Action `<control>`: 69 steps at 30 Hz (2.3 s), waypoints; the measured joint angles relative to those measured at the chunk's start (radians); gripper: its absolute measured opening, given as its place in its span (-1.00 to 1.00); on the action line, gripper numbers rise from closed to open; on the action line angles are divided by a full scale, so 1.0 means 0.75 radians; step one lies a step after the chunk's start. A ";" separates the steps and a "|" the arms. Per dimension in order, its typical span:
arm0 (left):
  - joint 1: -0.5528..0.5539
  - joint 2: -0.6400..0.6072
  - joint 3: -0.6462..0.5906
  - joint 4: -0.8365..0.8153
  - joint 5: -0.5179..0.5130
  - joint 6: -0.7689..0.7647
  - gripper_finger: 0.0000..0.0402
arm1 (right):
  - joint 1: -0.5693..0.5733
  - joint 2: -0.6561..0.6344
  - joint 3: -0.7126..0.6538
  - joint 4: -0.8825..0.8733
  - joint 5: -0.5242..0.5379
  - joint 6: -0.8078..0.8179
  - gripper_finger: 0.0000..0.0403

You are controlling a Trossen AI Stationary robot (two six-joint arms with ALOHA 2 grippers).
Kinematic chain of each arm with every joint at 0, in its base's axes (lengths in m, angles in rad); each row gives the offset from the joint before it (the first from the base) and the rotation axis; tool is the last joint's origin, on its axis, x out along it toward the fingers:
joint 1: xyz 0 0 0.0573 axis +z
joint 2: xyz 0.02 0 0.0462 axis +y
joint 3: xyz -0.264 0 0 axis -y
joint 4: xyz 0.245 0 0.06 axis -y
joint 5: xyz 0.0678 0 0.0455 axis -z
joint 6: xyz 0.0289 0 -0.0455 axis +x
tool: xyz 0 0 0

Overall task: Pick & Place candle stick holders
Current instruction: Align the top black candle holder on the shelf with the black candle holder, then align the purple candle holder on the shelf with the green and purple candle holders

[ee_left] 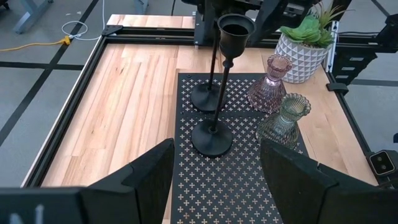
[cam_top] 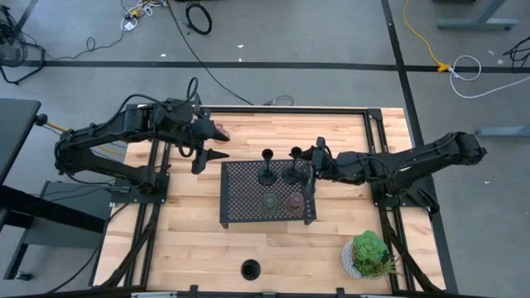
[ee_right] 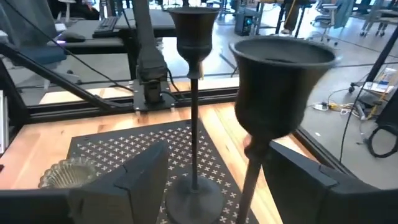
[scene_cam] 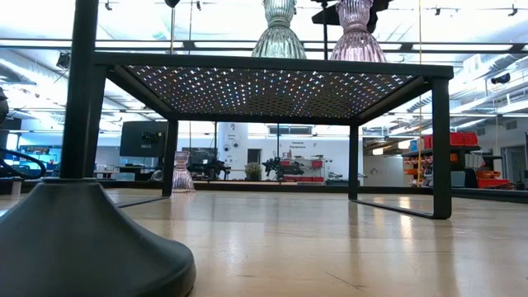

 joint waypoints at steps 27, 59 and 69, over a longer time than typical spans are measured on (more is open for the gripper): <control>0.005 0.000 -0.017 -0.146 -0.266 -0.023 0.20 | -0.009 -0.001 0.000 -0.008 0.134 -0.095 0.27; 0.755 -0.164 -0.948 0.564 -0.344 -0.132 0.20 | -0.008 -0.080 0.001 -0.147 0.134 -0.094 0.27; 0.790 -0.163 -1.158 0.836 -0.231 -0.099 0.20 | -0.007 -0.080 0.001 -0.148 0.135 -0.095 0.27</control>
